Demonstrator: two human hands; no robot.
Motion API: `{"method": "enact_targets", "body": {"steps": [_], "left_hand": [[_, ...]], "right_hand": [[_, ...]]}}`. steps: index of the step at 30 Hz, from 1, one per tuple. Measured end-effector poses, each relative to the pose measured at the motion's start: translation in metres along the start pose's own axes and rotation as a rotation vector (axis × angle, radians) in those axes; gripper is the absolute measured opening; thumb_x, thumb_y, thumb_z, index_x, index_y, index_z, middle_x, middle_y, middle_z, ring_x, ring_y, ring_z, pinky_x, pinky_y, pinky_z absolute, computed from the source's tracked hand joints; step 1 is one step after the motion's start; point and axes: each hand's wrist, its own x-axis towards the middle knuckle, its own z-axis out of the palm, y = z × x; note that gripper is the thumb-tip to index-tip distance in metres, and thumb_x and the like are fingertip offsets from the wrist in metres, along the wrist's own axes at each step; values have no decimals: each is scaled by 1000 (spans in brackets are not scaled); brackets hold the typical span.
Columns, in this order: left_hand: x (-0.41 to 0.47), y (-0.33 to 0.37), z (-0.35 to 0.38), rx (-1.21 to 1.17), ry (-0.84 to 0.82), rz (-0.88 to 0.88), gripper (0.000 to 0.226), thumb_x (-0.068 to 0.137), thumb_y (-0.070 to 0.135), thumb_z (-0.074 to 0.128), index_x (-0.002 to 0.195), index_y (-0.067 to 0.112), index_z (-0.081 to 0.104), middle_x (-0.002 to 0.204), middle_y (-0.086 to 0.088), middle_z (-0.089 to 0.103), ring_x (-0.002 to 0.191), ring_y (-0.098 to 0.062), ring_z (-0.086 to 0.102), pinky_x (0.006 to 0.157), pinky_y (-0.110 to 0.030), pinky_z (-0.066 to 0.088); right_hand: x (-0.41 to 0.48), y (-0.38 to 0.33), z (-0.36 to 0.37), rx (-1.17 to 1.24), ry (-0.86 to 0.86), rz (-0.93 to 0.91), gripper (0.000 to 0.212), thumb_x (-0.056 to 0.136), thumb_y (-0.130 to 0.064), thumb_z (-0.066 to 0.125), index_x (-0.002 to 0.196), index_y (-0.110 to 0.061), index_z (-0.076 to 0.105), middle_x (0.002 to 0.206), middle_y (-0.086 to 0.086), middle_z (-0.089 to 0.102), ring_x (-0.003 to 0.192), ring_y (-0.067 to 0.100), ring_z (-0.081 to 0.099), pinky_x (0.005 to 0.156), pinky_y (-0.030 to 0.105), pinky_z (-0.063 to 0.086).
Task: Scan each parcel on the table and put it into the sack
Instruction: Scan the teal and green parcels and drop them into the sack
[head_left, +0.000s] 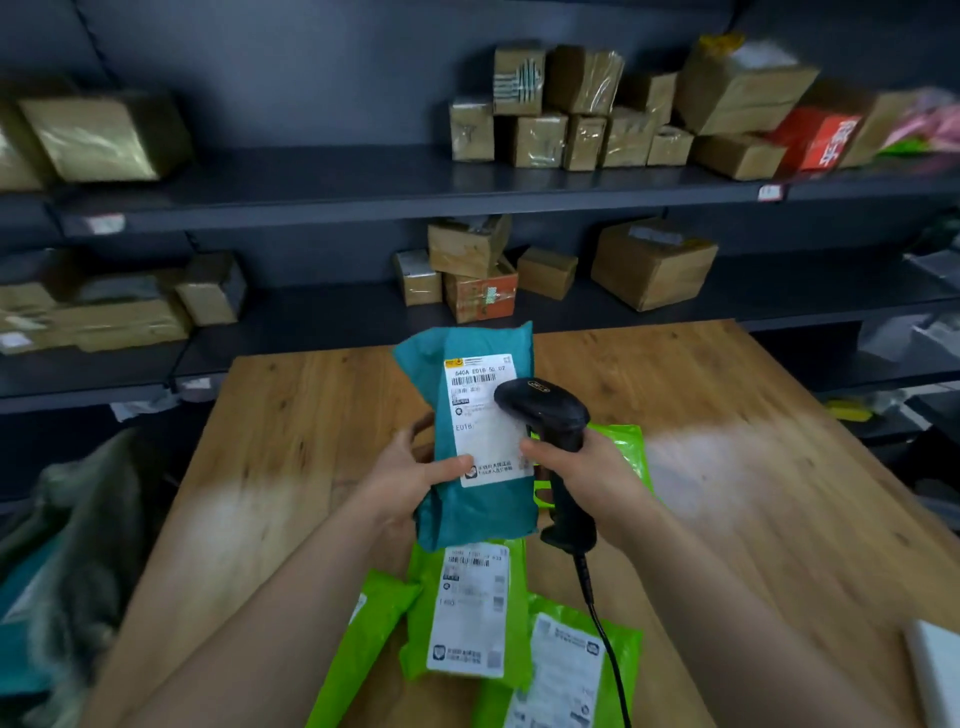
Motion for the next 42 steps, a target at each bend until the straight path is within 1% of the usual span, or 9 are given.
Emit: {"method": "enact_targets", "body": {"steps": [2, 6, 8, 13, 15, 22, 35, 38, 42], "left_hand": [[-24, -7, 6, -69, 34, 28, 64, 76, 0, 76, 132, 12, 46, 123, -9, 65, 107, -28, 66, 91, -49, 54], [-62, -26, 18, -120, 116, 89, 51, 80, -2, 71, 127, 8, 53, 119, -9, 67, 99, -23, 69, 76, -36, 58], [-73, -38, 21, -144, 165, 104, 52, 80, -3, 70, 129, 6, 52, 120, -12, 67, 98, -24, 68, 75, -34, 57], [-90, -61, 23, -119, 239, 85, 62, 78, 3, 75, 134, 13, 50, 119, -10, 66, 101, -30, 67, 89, -49, 55], [-91, -67, 21, -112, 262, 76, 64, 77, 4, 77, 134, 15, 50, 119, -11, 66, 101, -31, 67, 89, -51, 55], [-95, -76, 24, -109, 251, 66, 65, 76, 6, 78, 134, 17, 50, 119, -10, 66, 101, -30, 68, 89, -51, 55], [-91, -81, 14, -140, 242, 32, 68, 74, 6, 80, 134, 18, 51, 118, -5, 67, 101, -27, 68, 84, -46, 57], [-96, -78, 11, -136, 245, 40, 67, 74, 7, 80, 134, 18, 51, 116, -3, 67, 99, -25, 69, 79, -42, 58], [-112, -68, 2, -75, 264, 98, 60, 76, 13, 80, 130, 18, 55, 119, -3, 67, 103, -25, 67, 92, -48, 54]], "right_hand": [[-23, -8, -6, -70, -11, -43, 11, 87, -18, 71, 96, -15, 65, 78, -5, 71, 63, 7, 68, 57, 28, 53], [-66, -18, -14, -116, -59, -102, 10, 88, -18, 70, 86, -12, 63, 71, 4, 64, 49, 13, 57, 49, 28, 47], [-84, -20, -18, -122, -77, -113, 13, 88, -18, 70, 80, -11, 62, 68, 5, 63, 46, 16, 51, 50, 29, 45], [-120, -26, -28, -179, -98, -104, 19, 87, -21, 70, 74, -9, 61, 56, -1, 61, 42, 14, 49, 46, 27, 42], [-128, -29, -31, -209, -123, -99, 21, 86, -21, 69, 71, -9, 60, 52, -4, 59, 41, 12, 48, 43, 26, 41], [-146, -38, -41, -296, -137, -94, 22, 83, -21, 71, 69, -9, 59, 52, 0, 56, 40, 14, 46, 44, 26, 40], [-154, -37, -40, -305, -138, -67, 26, 84, -17, 71, 68, -8, 53, 57, 6, 49, 43, 16, 43, 44, 27, 38], [-150, -37, -37, -274, -120, -123, 22, 86, -19, 70, 76, -3, 60, 66, 9, 59, 45, 17, 49, 49, 30, 43], [-139, -30, -23, -246, -134, -158, 25, 86, -26, 72, 96, -3, 65, 85, 11, 66, 67, 21, 63, 69, 43, 57]]}}
